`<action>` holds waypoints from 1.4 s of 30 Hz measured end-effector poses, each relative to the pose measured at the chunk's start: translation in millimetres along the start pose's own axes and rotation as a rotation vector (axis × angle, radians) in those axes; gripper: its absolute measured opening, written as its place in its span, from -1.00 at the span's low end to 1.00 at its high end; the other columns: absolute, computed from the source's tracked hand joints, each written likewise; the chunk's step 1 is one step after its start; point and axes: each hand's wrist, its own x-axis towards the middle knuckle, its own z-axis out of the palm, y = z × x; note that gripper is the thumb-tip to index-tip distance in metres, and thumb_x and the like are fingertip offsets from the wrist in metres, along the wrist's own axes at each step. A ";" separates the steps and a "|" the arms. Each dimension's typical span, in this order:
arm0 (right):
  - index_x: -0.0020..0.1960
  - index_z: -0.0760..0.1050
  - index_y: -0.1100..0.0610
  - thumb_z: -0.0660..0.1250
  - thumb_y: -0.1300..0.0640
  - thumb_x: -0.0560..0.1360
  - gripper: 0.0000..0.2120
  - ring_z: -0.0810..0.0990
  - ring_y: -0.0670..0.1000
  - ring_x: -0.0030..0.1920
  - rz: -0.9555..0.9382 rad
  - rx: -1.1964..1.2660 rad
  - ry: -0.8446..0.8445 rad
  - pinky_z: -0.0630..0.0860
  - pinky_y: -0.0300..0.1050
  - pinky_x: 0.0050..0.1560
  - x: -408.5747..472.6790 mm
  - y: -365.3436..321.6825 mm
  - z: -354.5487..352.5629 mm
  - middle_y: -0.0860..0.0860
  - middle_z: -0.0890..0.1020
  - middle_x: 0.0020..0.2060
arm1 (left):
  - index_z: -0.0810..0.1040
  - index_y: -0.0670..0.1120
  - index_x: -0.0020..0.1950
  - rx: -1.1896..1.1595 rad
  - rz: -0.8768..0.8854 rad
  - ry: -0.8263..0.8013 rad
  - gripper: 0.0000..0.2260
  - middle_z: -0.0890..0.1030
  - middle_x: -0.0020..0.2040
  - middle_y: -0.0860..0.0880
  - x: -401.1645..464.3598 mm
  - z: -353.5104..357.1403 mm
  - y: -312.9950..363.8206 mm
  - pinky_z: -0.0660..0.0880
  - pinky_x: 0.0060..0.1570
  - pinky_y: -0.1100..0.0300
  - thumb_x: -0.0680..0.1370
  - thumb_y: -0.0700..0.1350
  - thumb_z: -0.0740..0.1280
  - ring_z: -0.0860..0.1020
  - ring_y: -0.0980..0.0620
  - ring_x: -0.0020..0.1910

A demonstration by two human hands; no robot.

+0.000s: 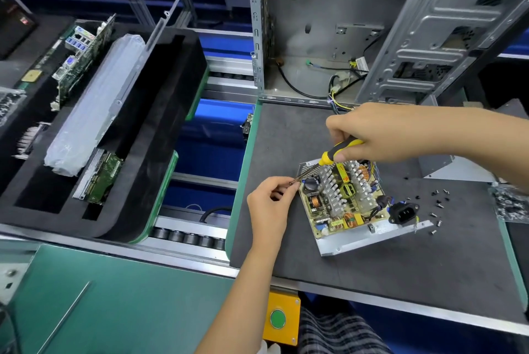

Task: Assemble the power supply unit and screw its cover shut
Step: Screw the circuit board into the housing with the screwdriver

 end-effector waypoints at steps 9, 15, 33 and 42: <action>-0.11 0.32 -0.03 0.28 -0.13 0.50 -0.78 0.39 -0.21 -0.30 0.020 0.121 0.023 0.25 -0.25 -0.36 -6.0 13.0 12.2 -0.17 0.46 -0.33 | 0.72 -0.08 -0.02 -0.019 0.007 -0.040 -0.90 0.70 -0.12 0.08 0.9 -4.4 -3.8 0.53 -0.12 0.32 0.50 -0.22 0.45 0.63 0.13 -0.13; 0.11 0.45 -0.19 0.21 -0.12 0.52 -0.82 0.54 -0.17 -0.08 0.076 0.320 0.104 0.49 -0.05 -0.08 -30.2 12.4 37.9 -0.27 0.60 -0.11 | 0.69 -0.05 -0.03 0.076 0.056 -0.056 -0.88 0.66 -0.12 0.13 -0.8 -13.6 -12.6 0.56 -0.08 0.18 0.59 -0.17 0.34 0.59 0.15 -0.12; -0.45 0.32 0.07 0.34 -0.13 0.24 -0.67 0.40 -0.01 -0.41 0.418 0.212 0.343 0.18 -0.26 -0.47 -22.2 -28.3 124.9 0.00 0.43 -0.53 | 0.72 -0.20 0.01 0.220 0.214 -0.079 -0.82 0.58 -0.19 0.00 -0.3 -4.2 -12.9 0.40 -0.14 0.51 0.45 -0.37 0.45 0.53 0.30 -0.15; -0.47 0.34 0.06 0.43 -0.04 0.23 -0.69 0.42 0.03 -0.43 0.390 0.229 0.377 0.18 -0.24 -0.48 -23.0 -27.2 126.1 0.02 0.40 -0.55 | 0.72 -0.13 0.02 0.221 0.193 -0.077 -0.81 0.56 -0.19 0.10 1.3 -3.0 -15.2 0.42 -0.16 0.48 0.45 -0.32 0.47 0.55 0.23 -0.17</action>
